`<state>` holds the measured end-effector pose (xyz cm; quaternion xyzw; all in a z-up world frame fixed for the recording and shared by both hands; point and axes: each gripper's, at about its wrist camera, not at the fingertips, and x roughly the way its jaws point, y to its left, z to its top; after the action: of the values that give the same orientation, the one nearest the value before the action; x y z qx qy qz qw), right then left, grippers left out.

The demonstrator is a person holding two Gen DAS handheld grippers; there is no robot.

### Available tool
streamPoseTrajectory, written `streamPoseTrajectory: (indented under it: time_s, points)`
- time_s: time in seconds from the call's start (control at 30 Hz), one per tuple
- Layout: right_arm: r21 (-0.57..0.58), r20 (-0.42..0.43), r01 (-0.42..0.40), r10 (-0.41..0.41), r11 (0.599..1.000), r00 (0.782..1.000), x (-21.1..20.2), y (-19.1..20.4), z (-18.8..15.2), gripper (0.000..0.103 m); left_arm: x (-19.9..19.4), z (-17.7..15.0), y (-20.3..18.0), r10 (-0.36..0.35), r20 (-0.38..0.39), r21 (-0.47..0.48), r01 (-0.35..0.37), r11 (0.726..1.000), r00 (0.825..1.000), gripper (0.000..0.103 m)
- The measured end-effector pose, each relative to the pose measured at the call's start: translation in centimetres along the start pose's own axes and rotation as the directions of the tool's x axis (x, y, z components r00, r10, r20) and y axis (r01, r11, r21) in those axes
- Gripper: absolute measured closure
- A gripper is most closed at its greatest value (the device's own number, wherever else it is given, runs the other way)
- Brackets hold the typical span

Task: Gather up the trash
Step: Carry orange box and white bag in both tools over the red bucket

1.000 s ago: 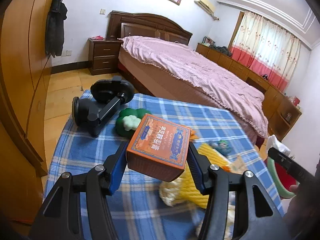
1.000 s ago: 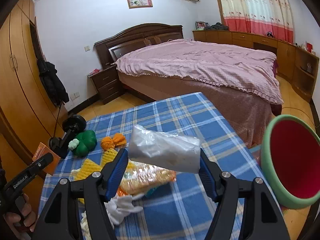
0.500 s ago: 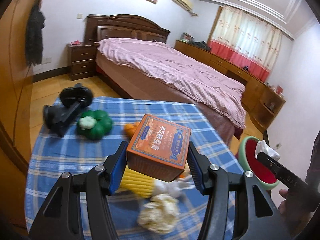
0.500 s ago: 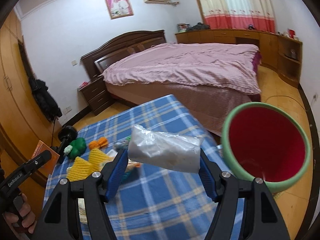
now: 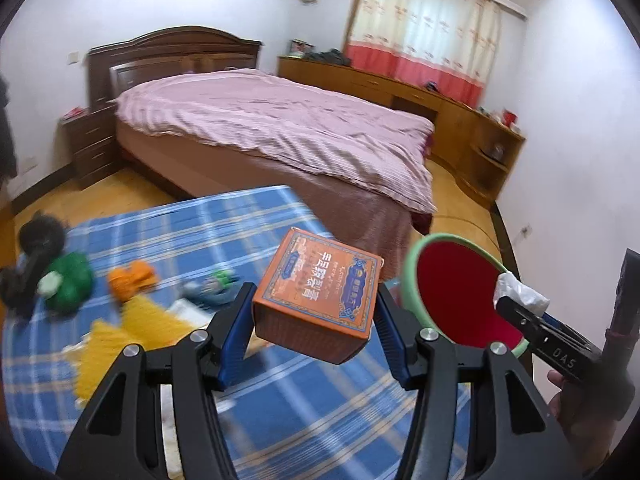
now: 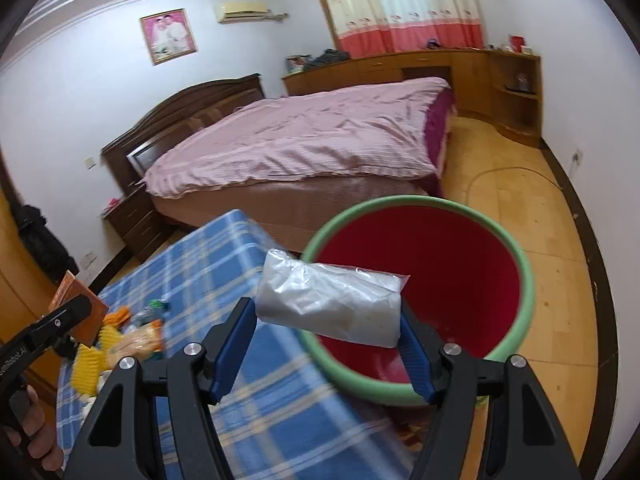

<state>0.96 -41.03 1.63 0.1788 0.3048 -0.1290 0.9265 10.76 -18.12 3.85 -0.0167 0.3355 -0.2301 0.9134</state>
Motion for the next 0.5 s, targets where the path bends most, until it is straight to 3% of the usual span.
streamPoseTrajectory:
  time_s: [0.2, 0.5]
  points:
    - [0.04, -0.014, 0.047, -0.046, 0.998, 0.999, 1.4, -3.6, 0.6, 0.032, 4.2, 0.6, -4.8, -0.058, -0.052, 0.083, 0.062, 0.995, 0.997, 0.045]
    - [0.098, -0.037, 0.094, -0.091, 0.991, 0.995, 2.9, -7.6, 0.8, 0.032, 9.3, 0.1, -9.8, -0.138, -0.131, 0.132, 0.155, 0.979, 0.982, 0.045]
